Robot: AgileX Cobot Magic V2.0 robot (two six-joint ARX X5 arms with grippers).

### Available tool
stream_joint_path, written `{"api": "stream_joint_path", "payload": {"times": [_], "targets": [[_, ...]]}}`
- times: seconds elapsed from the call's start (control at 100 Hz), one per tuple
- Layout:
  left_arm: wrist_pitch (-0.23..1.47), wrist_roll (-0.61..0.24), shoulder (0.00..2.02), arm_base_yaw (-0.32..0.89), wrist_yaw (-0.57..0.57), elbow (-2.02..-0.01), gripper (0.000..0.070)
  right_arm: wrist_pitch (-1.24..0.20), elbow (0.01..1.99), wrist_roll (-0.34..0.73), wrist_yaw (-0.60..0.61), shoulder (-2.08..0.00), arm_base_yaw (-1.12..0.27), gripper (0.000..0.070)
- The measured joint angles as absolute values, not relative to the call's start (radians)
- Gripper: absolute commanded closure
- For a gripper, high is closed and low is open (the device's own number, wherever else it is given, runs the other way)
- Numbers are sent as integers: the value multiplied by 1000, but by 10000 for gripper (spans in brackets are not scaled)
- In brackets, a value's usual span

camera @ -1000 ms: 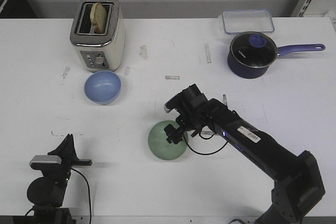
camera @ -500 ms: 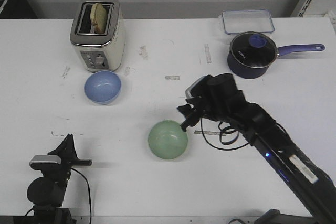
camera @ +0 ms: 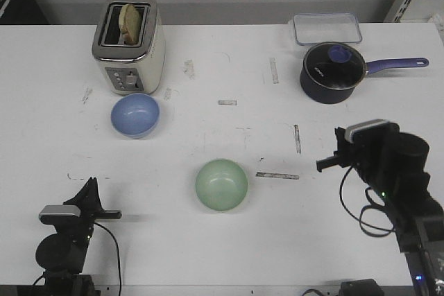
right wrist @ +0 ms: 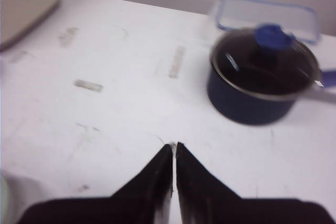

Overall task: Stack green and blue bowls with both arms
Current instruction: 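Open the right gripper and withdraw it to the rest pose, then reach the left gripper to the light blue bowl and grasp its rim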

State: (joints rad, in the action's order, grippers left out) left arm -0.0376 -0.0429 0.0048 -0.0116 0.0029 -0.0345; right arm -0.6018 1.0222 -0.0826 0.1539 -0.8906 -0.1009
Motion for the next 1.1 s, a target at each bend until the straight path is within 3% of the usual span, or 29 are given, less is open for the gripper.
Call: {"api": "stream_joint_path", "payload": {"times": [0.29, 0.5, 0.62, 0.77, 0.97, 1.1], "targets": [[-38, -43, 5, -12, 3, -35, 697, -493, 613, -61, 123, -575, -95, 700], [-33, -109, 5, -12, -1, -48, 699, -432, 566, -45, 105, -394, -95, 700], [-19, -109, 18, -12, -1, -154, 699, -397, 566, -45, 105, -380, -95, 700], [-40, 9, 113, -12, 12, -415, 698, -377, 564, -45, 105, -390, -95, 700], [25, 177, 429, -11, -5, -833, 689, -376, 563, -45, 105, -414, -95, 700], [138, 201, 658, -11, -9, -1063, 593, -375, 562, -45, 105, -421, -95, 700]]}}
